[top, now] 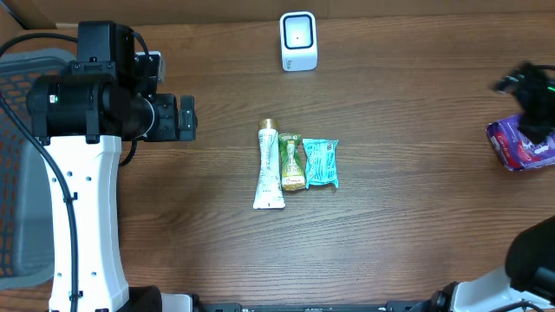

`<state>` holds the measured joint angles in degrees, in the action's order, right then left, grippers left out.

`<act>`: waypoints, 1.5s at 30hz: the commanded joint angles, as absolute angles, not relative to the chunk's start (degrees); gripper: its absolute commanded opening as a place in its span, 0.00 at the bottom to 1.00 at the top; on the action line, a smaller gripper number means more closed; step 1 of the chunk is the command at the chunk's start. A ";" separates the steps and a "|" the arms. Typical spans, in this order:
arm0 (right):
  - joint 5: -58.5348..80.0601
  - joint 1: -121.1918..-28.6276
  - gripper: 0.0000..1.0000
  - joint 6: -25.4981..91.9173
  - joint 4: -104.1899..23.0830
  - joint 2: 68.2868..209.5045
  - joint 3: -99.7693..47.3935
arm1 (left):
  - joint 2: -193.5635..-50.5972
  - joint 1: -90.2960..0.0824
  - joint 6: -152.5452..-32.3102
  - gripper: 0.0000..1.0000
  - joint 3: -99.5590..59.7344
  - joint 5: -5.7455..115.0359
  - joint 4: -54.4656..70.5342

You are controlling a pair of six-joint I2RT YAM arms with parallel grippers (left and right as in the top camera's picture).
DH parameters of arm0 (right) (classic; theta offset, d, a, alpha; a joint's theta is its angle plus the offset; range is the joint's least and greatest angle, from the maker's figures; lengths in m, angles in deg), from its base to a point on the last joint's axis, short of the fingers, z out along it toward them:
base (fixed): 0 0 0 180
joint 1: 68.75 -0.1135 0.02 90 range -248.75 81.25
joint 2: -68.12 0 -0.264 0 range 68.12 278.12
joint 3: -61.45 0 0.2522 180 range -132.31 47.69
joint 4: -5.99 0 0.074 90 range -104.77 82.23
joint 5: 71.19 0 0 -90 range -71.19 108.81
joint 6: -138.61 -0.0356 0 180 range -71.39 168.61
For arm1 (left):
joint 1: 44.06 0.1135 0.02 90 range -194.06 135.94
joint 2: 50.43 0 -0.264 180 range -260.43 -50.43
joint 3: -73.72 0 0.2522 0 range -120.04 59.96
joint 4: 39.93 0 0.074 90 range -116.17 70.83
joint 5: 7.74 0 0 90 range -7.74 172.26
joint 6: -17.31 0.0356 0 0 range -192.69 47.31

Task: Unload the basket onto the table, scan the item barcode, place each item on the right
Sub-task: 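Carry the purple package right and drop it at the table's right edge, then grasp the mint-green packet with the right gripper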

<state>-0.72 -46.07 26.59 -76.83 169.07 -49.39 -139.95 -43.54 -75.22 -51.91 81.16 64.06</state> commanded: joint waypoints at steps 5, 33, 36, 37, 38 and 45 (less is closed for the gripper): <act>-10.80 -65.15 1.00 32.53 -75.43 171.52 -43.60 | -140.43 -43.33 -73.95 1.00 -52.11 80.76 63.93; 3.12 -94.07 0.68 0.36 -47.82 172.52 -12.65 | -140.43 -43.33 -73.95 0.99 -52.11 80.76 63.96; 3.23 -94.07 0.60 0.36 -46.33 172.52 -12.65 | -140.43 -43.33 -73.95 0.99 -52.11 80.76 63.96; 3.41 -94.07 0.56 0.38 -45.53 172.52 -12.65 | -140.43 -43.33 -73.95 0.99 -52.11 80.76 63.96; 3.91 -94.07 0.53 0.38 -44.43 172.52 -12.65 | -140.43 -43.33 -73.95 0.99 -52.11 80.76 63.96; 8.61 -91.58 0.26 0.86 -41.02 172.52 -13.08 | -140.43 -43.33 -73.95 1.00 -52.11 80.76 63.93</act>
<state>4.59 -93.43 1.10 -41.15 172.59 -13.00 -139.97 -43.54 -75.22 -51.91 81.16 64.06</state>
